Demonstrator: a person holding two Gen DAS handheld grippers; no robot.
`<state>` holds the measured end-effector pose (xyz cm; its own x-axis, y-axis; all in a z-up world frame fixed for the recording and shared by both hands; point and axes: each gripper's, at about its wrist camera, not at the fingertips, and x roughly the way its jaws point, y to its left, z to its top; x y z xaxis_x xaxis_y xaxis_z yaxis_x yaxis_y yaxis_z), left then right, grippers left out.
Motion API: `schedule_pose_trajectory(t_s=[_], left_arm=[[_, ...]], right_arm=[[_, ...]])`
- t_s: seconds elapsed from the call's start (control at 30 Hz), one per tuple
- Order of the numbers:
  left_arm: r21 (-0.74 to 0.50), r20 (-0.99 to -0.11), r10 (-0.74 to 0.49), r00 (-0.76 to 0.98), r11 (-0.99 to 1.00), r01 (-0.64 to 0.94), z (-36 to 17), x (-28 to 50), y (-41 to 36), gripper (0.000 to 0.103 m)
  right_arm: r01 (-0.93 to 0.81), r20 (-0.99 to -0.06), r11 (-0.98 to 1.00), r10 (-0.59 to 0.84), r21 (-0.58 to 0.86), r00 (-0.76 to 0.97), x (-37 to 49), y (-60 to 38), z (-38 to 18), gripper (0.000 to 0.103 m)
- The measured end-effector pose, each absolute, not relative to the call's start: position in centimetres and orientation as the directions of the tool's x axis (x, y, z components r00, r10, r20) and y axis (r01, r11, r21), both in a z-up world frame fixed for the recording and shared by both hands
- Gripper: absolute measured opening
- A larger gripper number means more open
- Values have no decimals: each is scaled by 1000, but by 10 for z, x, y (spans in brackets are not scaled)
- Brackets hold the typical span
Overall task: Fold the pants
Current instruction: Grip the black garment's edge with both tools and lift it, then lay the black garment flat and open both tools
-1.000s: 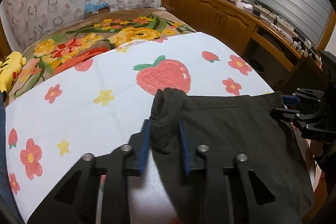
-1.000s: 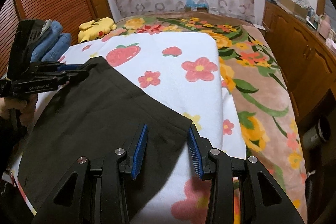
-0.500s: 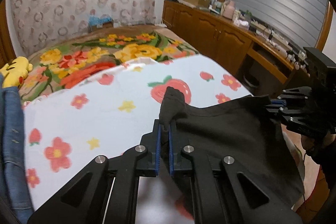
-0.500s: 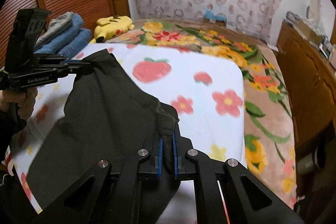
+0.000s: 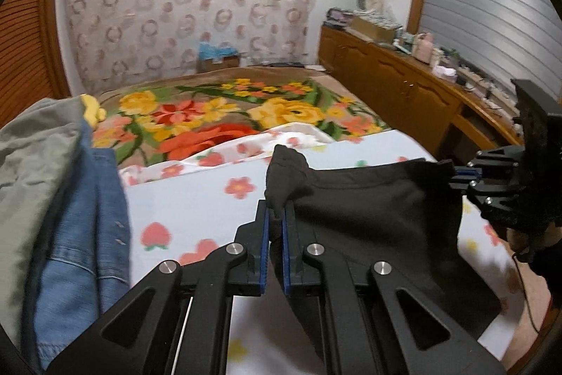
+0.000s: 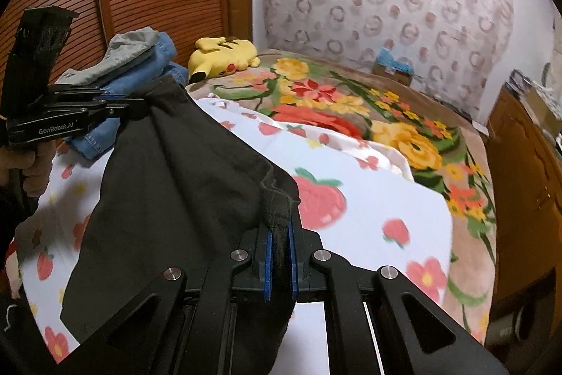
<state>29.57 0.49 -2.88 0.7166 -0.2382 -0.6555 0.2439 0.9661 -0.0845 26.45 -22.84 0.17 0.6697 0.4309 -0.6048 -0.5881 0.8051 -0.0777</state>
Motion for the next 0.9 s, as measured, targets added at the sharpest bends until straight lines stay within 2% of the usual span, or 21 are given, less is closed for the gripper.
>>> schedule_pose_trajectory(t_s=[0.53, 0.9], left_arm=[[-48, -706, -193, 681, 973, 225, -62, 331, 8, 7], [-25, -712, -177, 679, 973, 227, -60, 324, 2, 8]], right_arm=[[-550, -640, 835, 409, -26, 650, 336, -213, -27, 7], [-544, -636, 839, 424, 8, 645, 335, -218, -21, 7]])
